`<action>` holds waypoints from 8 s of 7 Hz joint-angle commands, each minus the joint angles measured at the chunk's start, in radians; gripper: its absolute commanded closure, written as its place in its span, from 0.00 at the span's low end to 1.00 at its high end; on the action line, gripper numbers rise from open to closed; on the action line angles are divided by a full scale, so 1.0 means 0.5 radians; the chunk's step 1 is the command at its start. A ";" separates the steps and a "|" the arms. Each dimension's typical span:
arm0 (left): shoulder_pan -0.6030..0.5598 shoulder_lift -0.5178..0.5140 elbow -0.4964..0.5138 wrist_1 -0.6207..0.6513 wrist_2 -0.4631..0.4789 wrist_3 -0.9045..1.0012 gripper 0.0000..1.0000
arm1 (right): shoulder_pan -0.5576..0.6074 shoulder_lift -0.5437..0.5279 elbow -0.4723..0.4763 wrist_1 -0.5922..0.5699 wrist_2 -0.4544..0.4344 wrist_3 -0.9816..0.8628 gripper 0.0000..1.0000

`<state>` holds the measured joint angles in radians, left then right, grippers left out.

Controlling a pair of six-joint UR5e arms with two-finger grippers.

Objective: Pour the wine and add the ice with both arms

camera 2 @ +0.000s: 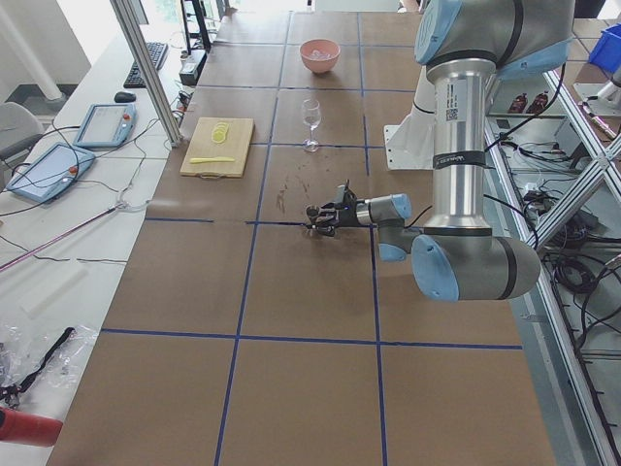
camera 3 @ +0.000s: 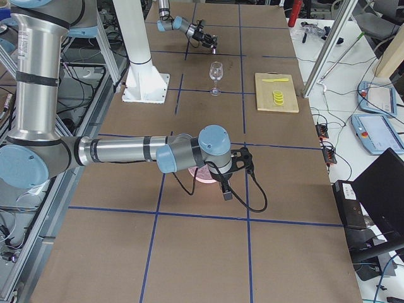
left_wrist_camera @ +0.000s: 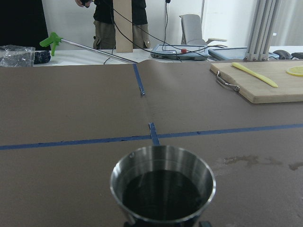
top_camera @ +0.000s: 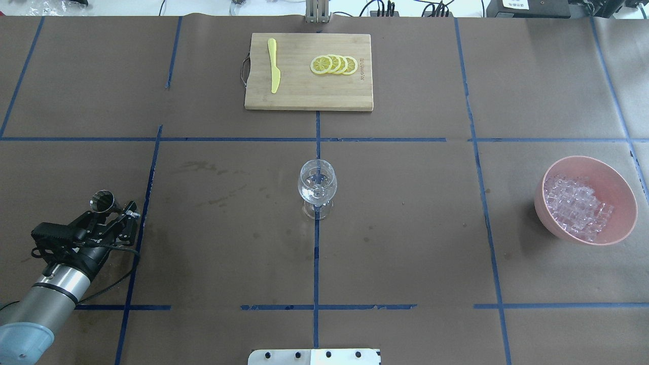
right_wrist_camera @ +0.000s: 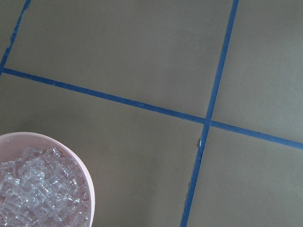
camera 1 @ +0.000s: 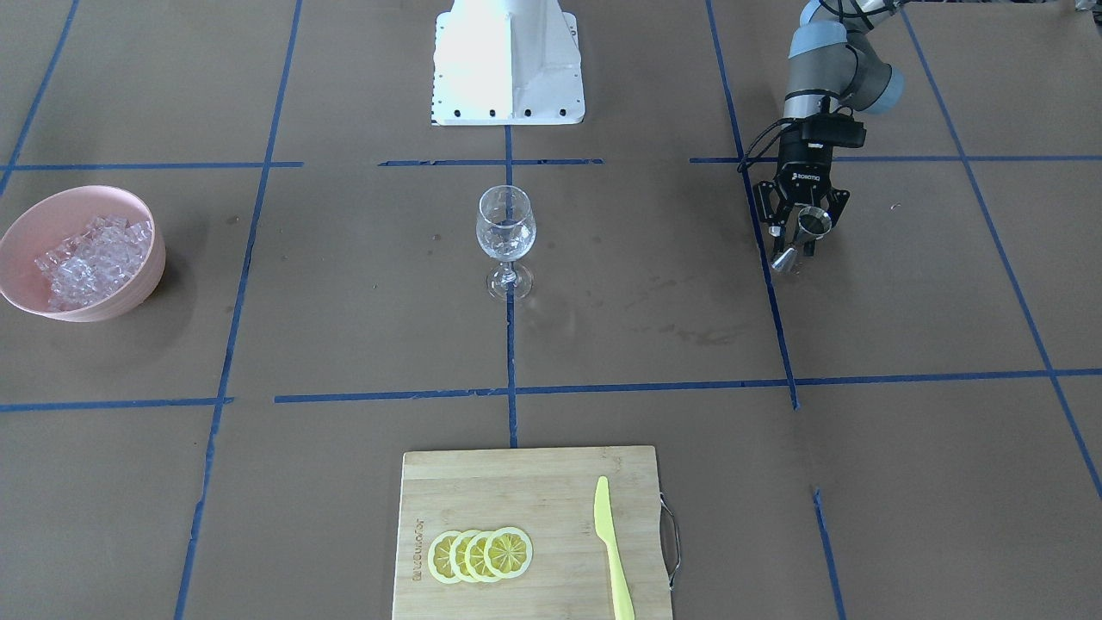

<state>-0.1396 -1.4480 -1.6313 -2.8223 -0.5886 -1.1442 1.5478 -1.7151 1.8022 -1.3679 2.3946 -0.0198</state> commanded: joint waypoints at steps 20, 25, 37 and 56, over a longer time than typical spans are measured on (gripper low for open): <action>-0.116 -0.254 -0.103 -0.617 -0.267 0.625 1.00 | 0.000 0.009 0.007 0.002 0.000 0.003 0.00; -0.221 -0.649 -0.103 -0.284 -0.289 1.189 1.00 | 0.003 0.009 0.003 0.002 0.000 0.006 0.00; -0.141 -1.181 -0.235 0.625 -0.162 1.992 1.00 | 0.003 -0.077 0.003 0.119 -0.009 0.024 0.00; -0.092 -1.276 -0.195 0.675 0.140 3.319 1.00 | 0.006 -0.089 -0.064 0.119 -0.006 0.021 0.00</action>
<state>-0.1867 -2.0841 -1.7295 -2.4850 -0.5293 0.4728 1.5498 -1.7595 1.7702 -1.3085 2.3915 -0.0092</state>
